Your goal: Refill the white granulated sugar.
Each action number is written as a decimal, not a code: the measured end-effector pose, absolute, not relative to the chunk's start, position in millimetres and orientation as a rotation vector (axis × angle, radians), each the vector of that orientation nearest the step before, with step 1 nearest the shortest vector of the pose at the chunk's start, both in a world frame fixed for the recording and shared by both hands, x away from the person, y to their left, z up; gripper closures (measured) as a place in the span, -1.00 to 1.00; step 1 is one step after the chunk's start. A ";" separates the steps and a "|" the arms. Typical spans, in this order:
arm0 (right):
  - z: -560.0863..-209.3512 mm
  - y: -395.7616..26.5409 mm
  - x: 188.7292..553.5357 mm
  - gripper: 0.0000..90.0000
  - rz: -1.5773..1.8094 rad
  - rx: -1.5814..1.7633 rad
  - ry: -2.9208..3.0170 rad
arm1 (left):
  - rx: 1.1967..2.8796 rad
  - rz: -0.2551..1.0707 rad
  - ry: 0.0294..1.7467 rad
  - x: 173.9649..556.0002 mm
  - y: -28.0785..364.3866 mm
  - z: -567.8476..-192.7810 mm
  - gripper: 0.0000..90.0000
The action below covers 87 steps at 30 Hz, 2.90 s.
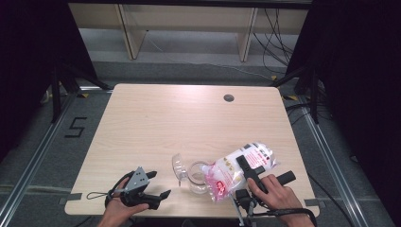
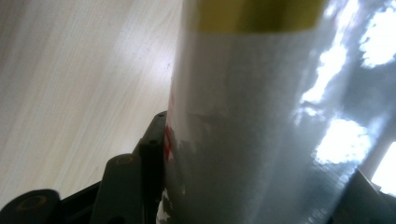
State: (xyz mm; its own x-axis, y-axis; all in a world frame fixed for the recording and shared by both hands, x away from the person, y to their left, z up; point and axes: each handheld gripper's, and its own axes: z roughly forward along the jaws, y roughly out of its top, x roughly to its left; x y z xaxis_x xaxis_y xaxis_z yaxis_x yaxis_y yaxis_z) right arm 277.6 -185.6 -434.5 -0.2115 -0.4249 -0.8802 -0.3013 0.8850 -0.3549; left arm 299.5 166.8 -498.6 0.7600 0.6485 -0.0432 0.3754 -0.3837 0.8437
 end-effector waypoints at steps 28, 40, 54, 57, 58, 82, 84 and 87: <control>-430.2 -183.0 278.9 0.13 -0.154 -0.616 1.793 | 1.972 0.342 0.784 299.2 164.4 -499.6 -0.63; -431.6 -186.5 279.4 0.13 -0.147 -0.595 1.791 | 1.974 0.336 0.782 300.3 163.4 -499.0 -0.63; -432.0 -187.8 278.5 0.14 -0.159 -0.582 1.792 | 1.978 0.330 0.784 300.1 163.3 -498.3 -0.63; -431.9 -188.1 278.7 0.14 -0.154 -0.587 1.800 | 1.977 0.328 0.785 300.0 163.3 -498.6 -0.63; -431.6 -188.1 278.5 0.14 -0.155 -0.587 1.797 | 1.979 0.328 0.785 300.1 163.4 -498.7 -0.63; -428.6 -182.0 277.2 0.15 -0.179 -0.609 1.781 | 1.976 0.323 0.763 297.8 159.9 -498.3 -0.63; -428.9 -182.4 277.6 0.15 -0.178 -0.609 1.784 | 1.981 0.327 0.761 298.3 160.1 -498.3 -0.63; -428.4 -183.0 277.1 0.15 -0.175 -0.602 1.781 | 1.969 0.319 0.763 298.5 159.0 -498.8 -0.63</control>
